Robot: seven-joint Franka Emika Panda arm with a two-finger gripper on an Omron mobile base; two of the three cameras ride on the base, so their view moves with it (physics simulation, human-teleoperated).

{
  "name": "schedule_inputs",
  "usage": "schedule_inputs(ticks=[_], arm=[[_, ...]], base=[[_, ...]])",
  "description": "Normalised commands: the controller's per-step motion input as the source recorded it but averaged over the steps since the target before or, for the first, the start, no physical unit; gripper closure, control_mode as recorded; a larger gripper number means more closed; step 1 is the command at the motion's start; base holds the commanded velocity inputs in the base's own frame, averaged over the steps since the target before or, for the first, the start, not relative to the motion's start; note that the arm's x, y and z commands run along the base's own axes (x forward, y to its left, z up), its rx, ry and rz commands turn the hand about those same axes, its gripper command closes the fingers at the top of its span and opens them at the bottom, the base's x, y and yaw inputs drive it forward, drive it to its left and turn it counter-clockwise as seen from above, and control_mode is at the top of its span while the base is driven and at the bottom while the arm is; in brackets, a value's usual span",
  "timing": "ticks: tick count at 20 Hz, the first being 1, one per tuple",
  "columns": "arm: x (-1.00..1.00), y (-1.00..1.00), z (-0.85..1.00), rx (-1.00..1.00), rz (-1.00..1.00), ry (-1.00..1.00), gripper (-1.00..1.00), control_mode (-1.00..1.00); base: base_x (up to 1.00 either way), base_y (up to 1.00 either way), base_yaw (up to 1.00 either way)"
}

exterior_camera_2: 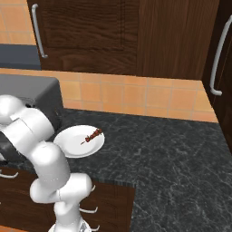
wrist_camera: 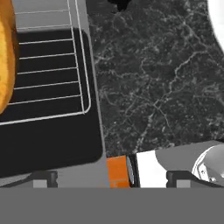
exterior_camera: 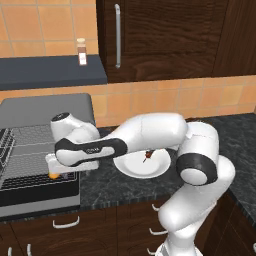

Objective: Pick up the kebab skewer and baguette bread, and place them inside the toaster oven. Close the toaster oven door and start by setting the timer.

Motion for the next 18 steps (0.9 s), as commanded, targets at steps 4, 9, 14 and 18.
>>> schedule_inputs(ticks=[4,9,14,18], arm=[[-0.14,-1.00,0.01,0.00,-0.29,0.02,-1.00,-1.00],[0.01,-1.00,0.00,0.00,-0.39,0.05,-1.00,-1.00],[0.24,-1.00,0.00,0.00,-0.42,0.11,-1.00,-1.00],[0.58,-1.00,0.00,-0.01,-0.36,0.16,-1.00,-1.00]], base=[[0.00,0.00,0.00],[0.00,0.00,0.00],[0.00,0.00,0.00],[0.00,0.00,0.00]])
